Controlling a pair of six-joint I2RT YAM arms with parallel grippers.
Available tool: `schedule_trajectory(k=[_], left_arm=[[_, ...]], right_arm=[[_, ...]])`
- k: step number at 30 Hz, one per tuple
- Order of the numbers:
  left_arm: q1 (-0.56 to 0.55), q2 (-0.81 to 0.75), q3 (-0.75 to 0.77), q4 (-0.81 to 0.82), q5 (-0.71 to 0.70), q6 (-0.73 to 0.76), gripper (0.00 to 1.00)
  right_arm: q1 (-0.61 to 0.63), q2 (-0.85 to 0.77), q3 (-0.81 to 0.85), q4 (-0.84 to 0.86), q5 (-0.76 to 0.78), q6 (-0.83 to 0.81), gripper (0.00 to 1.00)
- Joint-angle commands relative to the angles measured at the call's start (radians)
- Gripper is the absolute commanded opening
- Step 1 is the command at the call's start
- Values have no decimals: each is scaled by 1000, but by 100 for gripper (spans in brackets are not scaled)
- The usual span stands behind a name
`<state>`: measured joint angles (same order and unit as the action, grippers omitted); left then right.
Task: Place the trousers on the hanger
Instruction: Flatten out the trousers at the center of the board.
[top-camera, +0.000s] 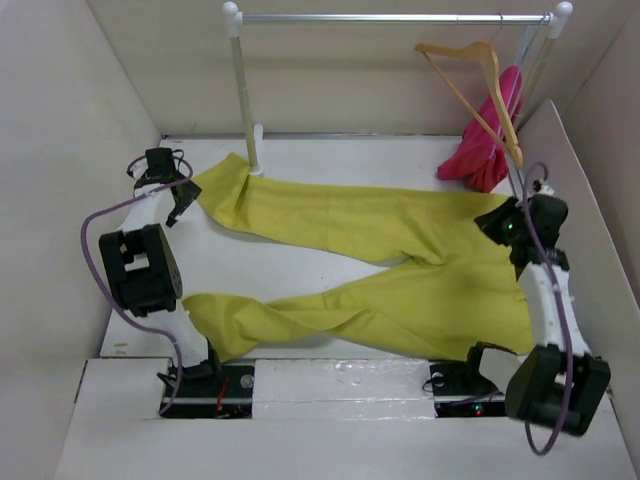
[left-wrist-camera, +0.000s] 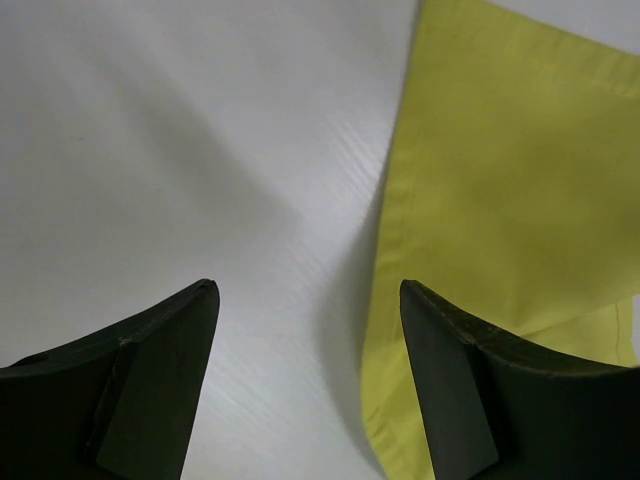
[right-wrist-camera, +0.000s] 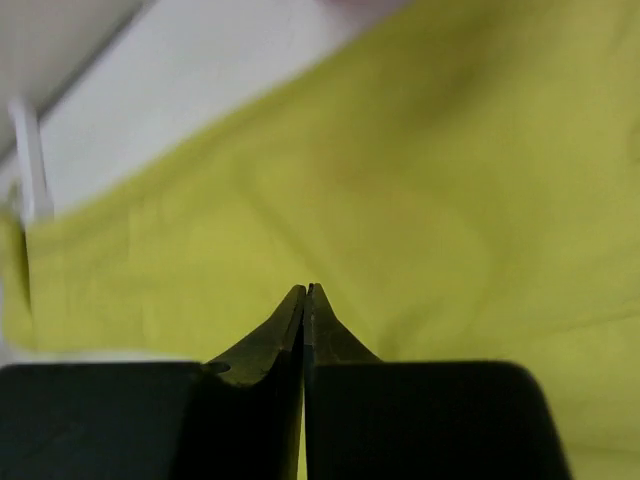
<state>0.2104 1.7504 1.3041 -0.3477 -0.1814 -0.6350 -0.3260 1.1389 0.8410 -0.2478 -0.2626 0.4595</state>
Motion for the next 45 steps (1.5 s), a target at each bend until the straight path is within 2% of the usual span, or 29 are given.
schedule_trajectory(k=[1, 5, 6, 11, 14, 15, 16, 19, 20, 21, 22, 23, 24, 29, 33, 37, 38, 41, 42, 44, 45], left_arm=[[-2, 72, 122, 24, 123, 3, 69], [-2, 194, 240, 16, 157, 47, 69], [-2, 240, 266, 6, 154, 50, 67], [-2, 392, 437, -106, 76, 44, 56], [-2, 521, 582, -194, 46, 58, 53], [-2, 541, 583, -194, 46, 63, 53], [-2, 554, 621, -206, 39, 64, 53], [-2, 590, 658, -192, 48, 81, 52], [-2, 598, 664, -189, 51, 93, 50], [-2, 616, 678, -186, 56, 103, 40], [-2, 633, 695, -192, 56, 113, 19], [-2, 633, 695, -192, 56, 113, 19], [-2, 652, 705, -198, 48, 121, 0], [47, 632, 660, -203, 17, 127, 0], [124, 437, 418, -111, -16, 95, 0], [210, 289, 276, -65, -20, 57, 0], [222, 261, 252, -62, -7, 45, 0], [248, 189, 199, -115, 16, -8, 0], [248, 169, 186, -131, -7, -18, 2], [248, 91, 155, -152, -16, -37, 8], [248, 58, 127, -148, -20, -45, 18]], right_arm=[[62, -158, -228, 76, -180, 42, 0], [207, -332, -322, 29, -325, -21, 0], [294, -353, -322, -20, -331, -37, 1], [559, -418, -284, -87, -212, -13, 11], [746, -397, -223, -78, -114, 31, 18], [746, -384, -202, -77, -113, 36, 19], [824, -369, -175, -74, -83, 36, 21], [944, -259, -71, -85, -35, 12, 25], [1025, -228, -44, -93, -20, 7, 25], [1065, -167, 7, -100, -7, 2, 25], [1143, -115, 57, -100, 38, 11, 26], [1180, -114, 58, -100, 39, 11, 26], [1211, -67, 99, -88, 54, 18, 26], [1311, 45, 211, -71, 85, 15, 30], [1334, 128, 254, -56, 77, -44, 37], [1343, 248, 322, -18, -24, -117, 55], [1343, 318, 348, -16, -49, -139, 63], [1363, 445, 484, -13, -139, -240, 73], [1363, 543, 597, -30, -173, -266, 75], [1372, 645, 705, -50, -249, -289, 77], [1372, 738, 810, -63, -272, -310, 78]])
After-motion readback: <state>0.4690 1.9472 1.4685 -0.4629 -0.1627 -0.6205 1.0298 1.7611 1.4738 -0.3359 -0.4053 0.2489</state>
